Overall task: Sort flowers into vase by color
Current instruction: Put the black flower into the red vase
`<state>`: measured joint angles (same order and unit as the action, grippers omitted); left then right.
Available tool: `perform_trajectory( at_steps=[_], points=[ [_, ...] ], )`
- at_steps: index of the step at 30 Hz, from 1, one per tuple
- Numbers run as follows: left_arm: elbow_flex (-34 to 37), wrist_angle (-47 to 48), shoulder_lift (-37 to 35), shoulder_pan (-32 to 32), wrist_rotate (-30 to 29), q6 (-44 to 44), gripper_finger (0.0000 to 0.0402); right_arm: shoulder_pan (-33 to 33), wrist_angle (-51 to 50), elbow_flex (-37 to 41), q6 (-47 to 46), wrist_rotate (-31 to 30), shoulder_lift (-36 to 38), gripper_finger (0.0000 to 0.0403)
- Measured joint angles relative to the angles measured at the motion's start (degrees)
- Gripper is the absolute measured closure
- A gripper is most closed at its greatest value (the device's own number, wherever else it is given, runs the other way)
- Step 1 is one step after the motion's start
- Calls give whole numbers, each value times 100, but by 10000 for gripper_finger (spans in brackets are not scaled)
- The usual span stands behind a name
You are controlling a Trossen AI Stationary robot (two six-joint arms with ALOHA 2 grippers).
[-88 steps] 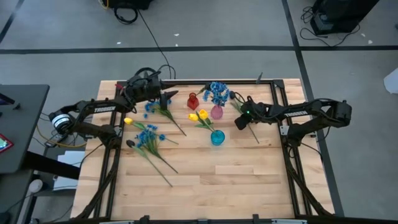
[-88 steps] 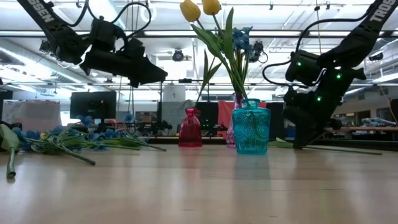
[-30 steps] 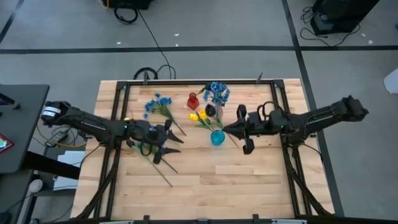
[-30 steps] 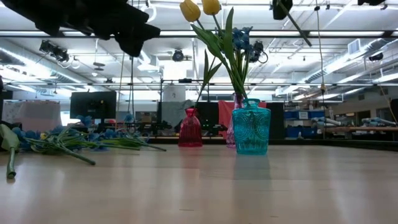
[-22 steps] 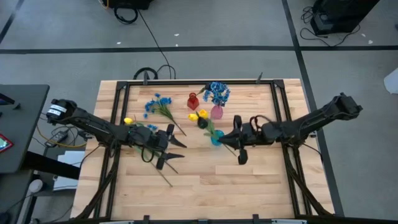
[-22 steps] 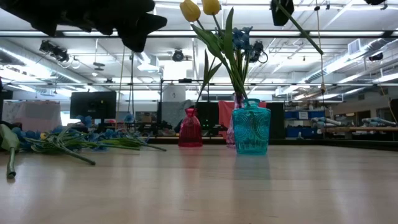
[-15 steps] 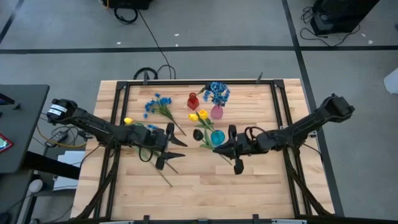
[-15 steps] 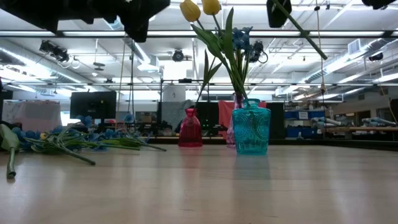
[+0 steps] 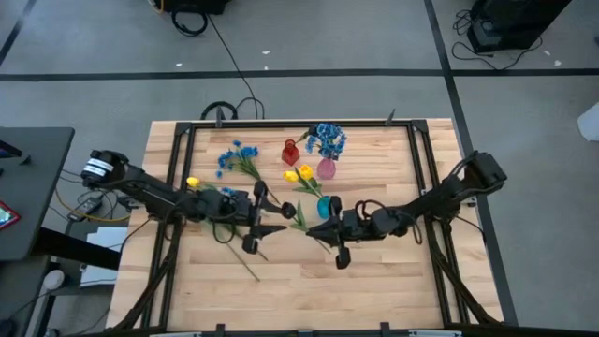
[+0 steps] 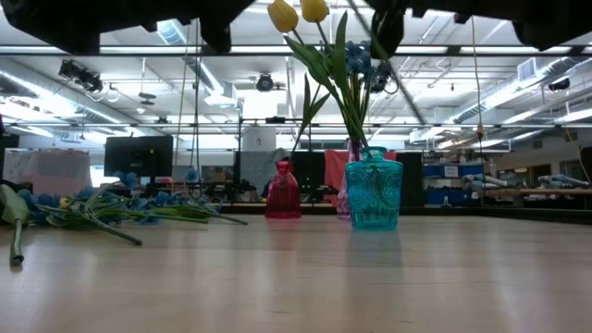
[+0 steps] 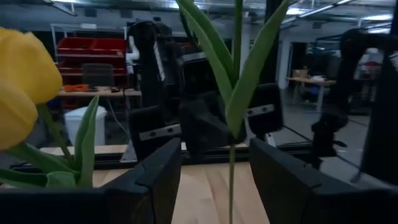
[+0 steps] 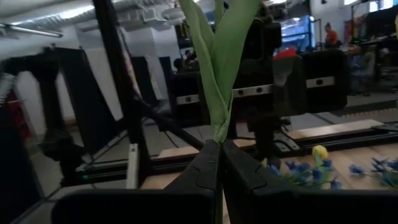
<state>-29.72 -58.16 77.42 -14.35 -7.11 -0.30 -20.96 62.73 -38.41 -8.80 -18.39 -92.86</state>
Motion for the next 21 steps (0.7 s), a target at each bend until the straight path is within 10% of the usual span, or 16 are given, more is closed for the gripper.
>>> perform_trajectory(
  at_steps=[21],
  points=[
    [-445, -342, 504, 351, 7, 313, 242, 377, -158, -318, 170, 30, -367, 383]
  ],
)
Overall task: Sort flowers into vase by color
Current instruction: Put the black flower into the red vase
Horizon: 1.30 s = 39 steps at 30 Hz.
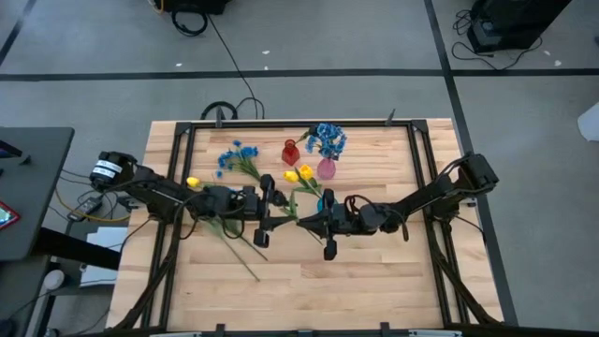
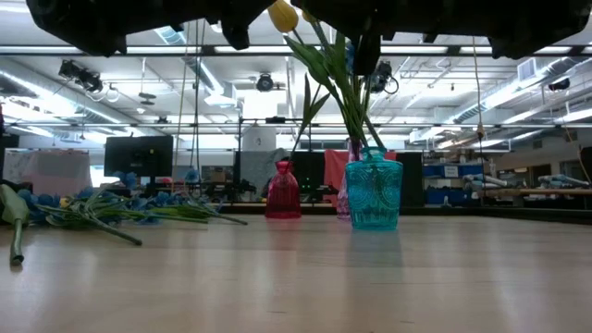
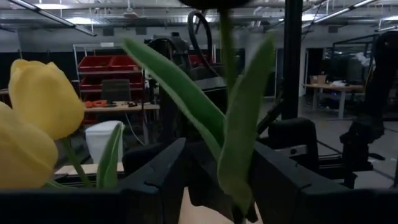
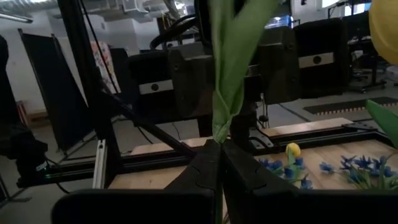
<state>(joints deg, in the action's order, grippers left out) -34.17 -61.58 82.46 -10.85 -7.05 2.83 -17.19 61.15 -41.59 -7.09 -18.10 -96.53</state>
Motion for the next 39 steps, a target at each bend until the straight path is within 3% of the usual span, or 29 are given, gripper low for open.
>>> perform_trajectory(
  at_steps=[11, 17, 39],
  points=[
    [6, 28, 7, 32, 6, 277, 338, 59, -162, -5, 75, -11, 2, 382],
    [6, 24, 7, 30, 19, 302, 371, 68, -174, -5, 130, -29, 2, 376],
    [7, 205, 3, 41, -152, 313, 380, 83, -525, -5, -5, -197, 156, 233]
  ],
)
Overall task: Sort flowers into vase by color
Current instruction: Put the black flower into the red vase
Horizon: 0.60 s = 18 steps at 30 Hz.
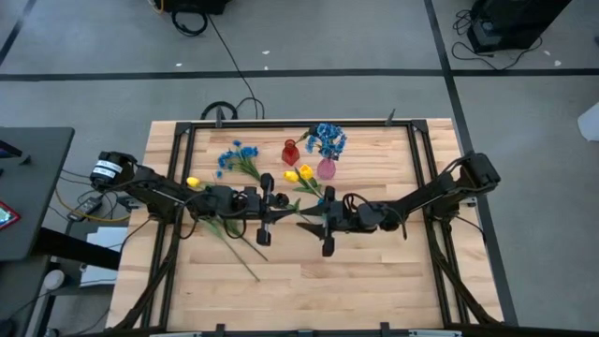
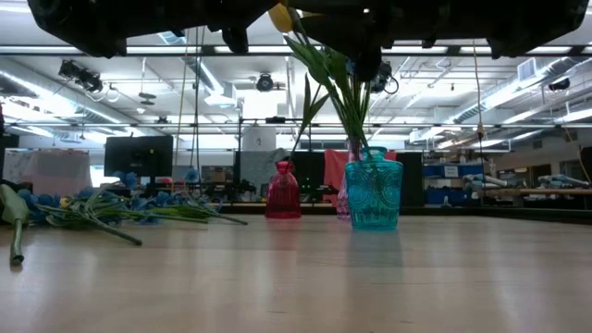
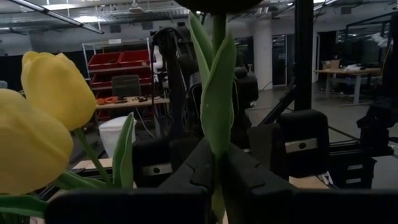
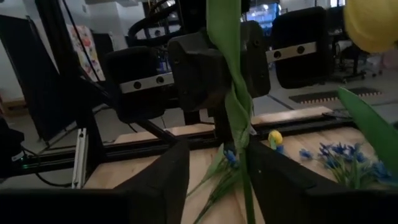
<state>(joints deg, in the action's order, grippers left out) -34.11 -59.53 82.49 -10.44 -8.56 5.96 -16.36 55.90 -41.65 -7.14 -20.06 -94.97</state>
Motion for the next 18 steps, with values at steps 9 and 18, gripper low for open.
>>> perform_trajectory(
  at_steps=[9, 18],
  points=[
    [77, 527, -524, 70, -109, 1, 380, -9, -1125, -2, -169, -49, 810, 180],
    [564, 1147, -1571, 111, -250, -23, 380, -155, -1732, -2, -138, 23, 1510, 144]
  ],
)
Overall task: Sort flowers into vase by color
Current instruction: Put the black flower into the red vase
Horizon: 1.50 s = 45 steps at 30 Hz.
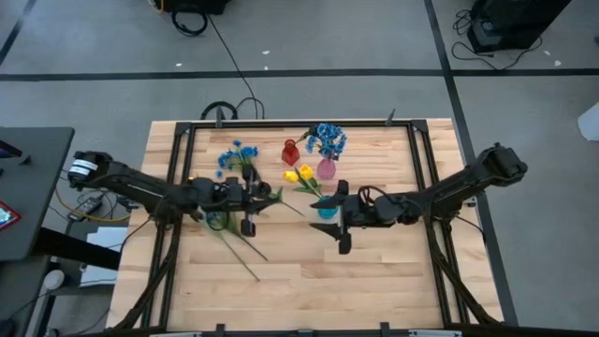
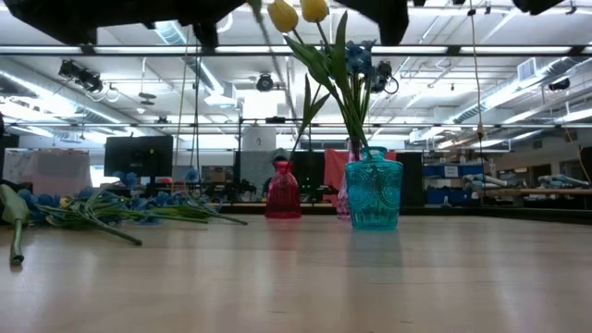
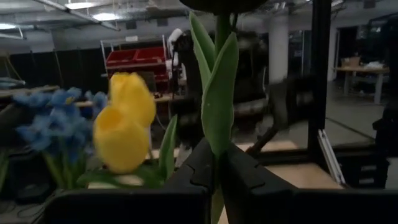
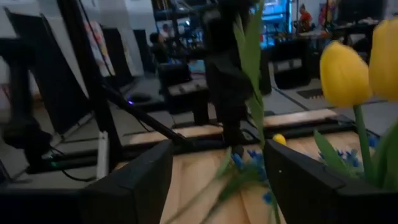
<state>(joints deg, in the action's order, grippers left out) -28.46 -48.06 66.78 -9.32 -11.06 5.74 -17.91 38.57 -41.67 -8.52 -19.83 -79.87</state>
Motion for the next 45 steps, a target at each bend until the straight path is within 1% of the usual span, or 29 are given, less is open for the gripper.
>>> perform_trajectory(
  at_steps=[3, 5, 9, 13, 16, 18, 24, 27, 30, 34, 36, 41, 45],
  points=[
    [199, 295, -448, 0, -35, 4, 380, -74, -89, 0, 65, 4, 230, 143],
    [365, 458, -762, 0, -140, 38, 380, -87, -348, 0, 82, 6, 433, 143],
    [668, 760, -1298, 64, -454, 335, 380, 151, -617, 152, 45, 35, 954, 147],
    [872, 734, -1701, 375, -565, 541, 380, 589, -737, 497, 147, 254, 1644, 151],
    [887, 737, -1841, 721, -553, 596, 380, 921, -858, 692, 337, 435, 2129, 152],
    [877, 722, -1849, 982, -433, 591, 380, 1110, -971, 784, 446, 580, 2419, 153],
    [876, 699, -1809, 1794, 12, 422, 380, 1351, -1571, 826, 572, 655, 2975, 153],
    [872, 535, -1804, 2216, 212, 416, 380, 1394, -1837, 826, 578, 646, 3140, 153],
    [869, 266, -1650, 2635, 496, 371, 380, 1516, -2167, 826, 574, 652, 3259, 154],
    [865, -386, -1235, 3153, 879, 288, 380, 1791, -2497, 835, 588, 643, 3510, 156],
    [865, -594, -1001, 3381, 986, 252, 380, 1915, -2647, 835, 683, 688, 3749, 159],
    [857, -1402, -440, 3939, 1496, -75, 380, 2207, -3039, 835, 860, 753, 4320, 166],
    [572, -1538, 41, 4295, 1963, -330, 380, 2361, -3277, 835, 865, 752, 4506, 167]
  ],
)
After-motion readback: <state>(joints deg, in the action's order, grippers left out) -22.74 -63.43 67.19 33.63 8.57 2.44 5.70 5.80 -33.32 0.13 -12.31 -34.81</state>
